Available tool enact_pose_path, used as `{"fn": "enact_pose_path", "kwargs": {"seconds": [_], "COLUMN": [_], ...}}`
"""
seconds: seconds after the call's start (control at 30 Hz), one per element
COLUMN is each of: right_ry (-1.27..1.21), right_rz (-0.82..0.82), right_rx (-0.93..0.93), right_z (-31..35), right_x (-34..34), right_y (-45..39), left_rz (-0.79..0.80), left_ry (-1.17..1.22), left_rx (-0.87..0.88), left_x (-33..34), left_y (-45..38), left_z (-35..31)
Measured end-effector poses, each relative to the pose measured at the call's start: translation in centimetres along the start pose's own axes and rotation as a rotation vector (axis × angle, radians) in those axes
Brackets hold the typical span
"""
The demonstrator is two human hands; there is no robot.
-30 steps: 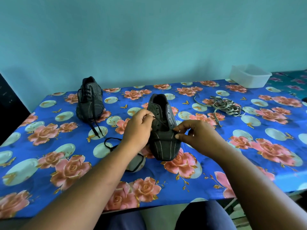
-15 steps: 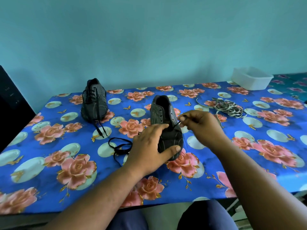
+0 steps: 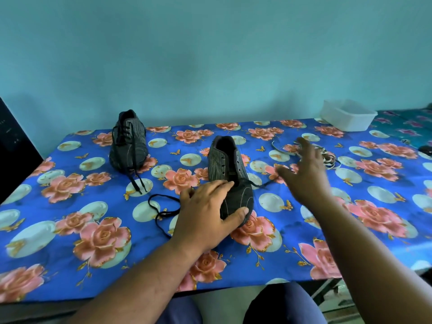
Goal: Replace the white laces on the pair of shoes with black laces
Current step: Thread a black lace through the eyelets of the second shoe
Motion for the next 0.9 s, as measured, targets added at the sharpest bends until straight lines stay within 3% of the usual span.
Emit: {"fn": "enact_pose_path", "kwargs": {"seconds": [0.07,0.17,0.33,0.47,0.6,0.73,0.9], "right_ry": [0.109,0.218,0.134,-0.078,-0.018,0.162,0.228], "right_rz": [0.148,0.313,0.254,-0.035,-0.278,-0.191,0.005], "right_rx": [-0.24,-0.36,-0.368,-0.07,0.157,0.141,-0.149], "right_z": [2.8,4.5,3.8,0.7,-3.5,-3.1,1.6], "right_x": [1.9,3.9,3.6,-0.6,-4.4,-2.8,0.9], "right_y": [1.2,2.7,2.6,0.3,-1.0,-0.3,2.0], "left_rz": [-0.021,-0.051,-0.054,-0.061,-0.055,-0.053,-0.02], "left_ry": [-0.008,-0.009,0.041,0.055,0.056,0.071,0.207], "left_rx": [0.012,0.014,0.004,0.004,0.007,0.009,-0.026], "left_x": [-0.2,-0.4,-0.5,-0.5,-0.4,-0.2,-1.5], "left_y": [0.1,0.2,0.2,0.2,0.2,0.2,-0.1], "left_z": [-0.2,-0.3,-0.2,-0.1,-0.1,0.1,1.2]}}
Point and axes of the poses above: each hand's wrist, its own y-axis away from the middle knuckle, its own x-axis out of the palm, z = x × y, the point moved 4 cm from there along -y, towards the middle knuckle, and after that the axes turned 7 degrees about -x, right-handed, at the moved point
